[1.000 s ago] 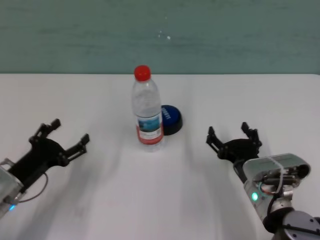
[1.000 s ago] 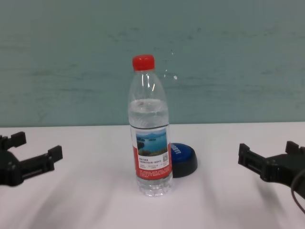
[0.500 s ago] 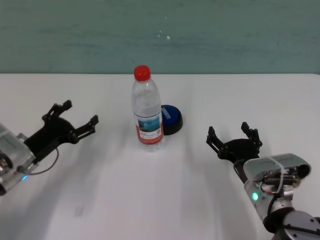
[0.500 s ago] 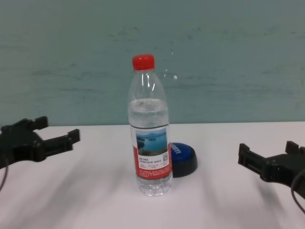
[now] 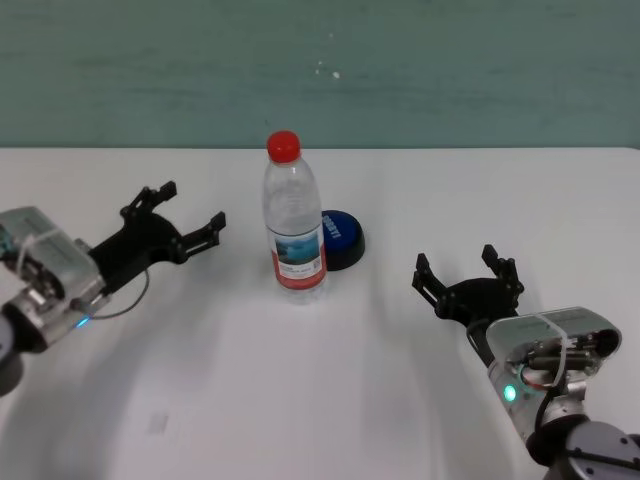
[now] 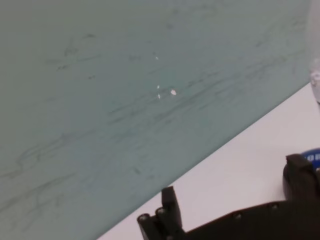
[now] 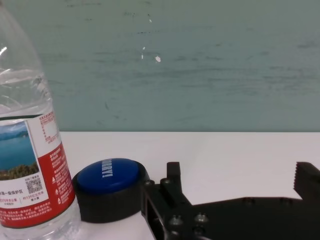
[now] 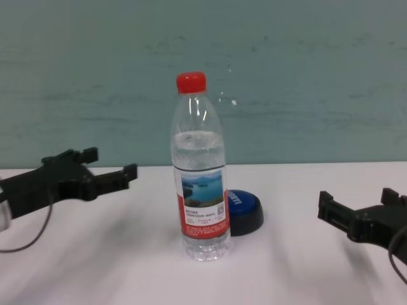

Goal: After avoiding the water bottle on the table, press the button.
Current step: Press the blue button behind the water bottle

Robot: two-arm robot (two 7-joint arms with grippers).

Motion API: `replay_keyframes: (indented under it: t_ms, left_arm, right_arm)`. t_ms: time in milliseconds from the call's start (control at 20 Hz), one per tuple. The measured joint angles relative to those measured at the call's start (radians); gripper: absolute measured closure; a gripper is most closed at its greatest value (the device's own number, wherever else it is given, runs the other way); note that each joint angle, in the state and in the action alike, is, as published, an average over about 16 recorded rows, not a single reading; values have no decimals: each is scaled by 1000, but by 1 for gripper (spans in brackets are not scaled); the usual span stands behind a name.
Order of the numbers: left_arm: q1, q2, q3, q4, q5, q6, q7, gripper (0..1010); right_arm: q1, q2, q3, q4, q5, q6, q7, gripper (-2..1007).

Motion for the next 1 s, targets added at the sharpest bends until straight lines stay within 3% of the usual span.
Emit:
replay_keyframes:
  t_ms: [450, 1000]
  left_arm:
    - [-88, -47, 48, 114, 9, -31, -12, 10]
    - [-108, -58, 63, 139, 14, -45, -8, 10]
  right_arm:
    - [0, 0, 0, 0, 0, 0, 0, 1]
    - [0, 0, 0, 0, 0, 0, 0, 1]
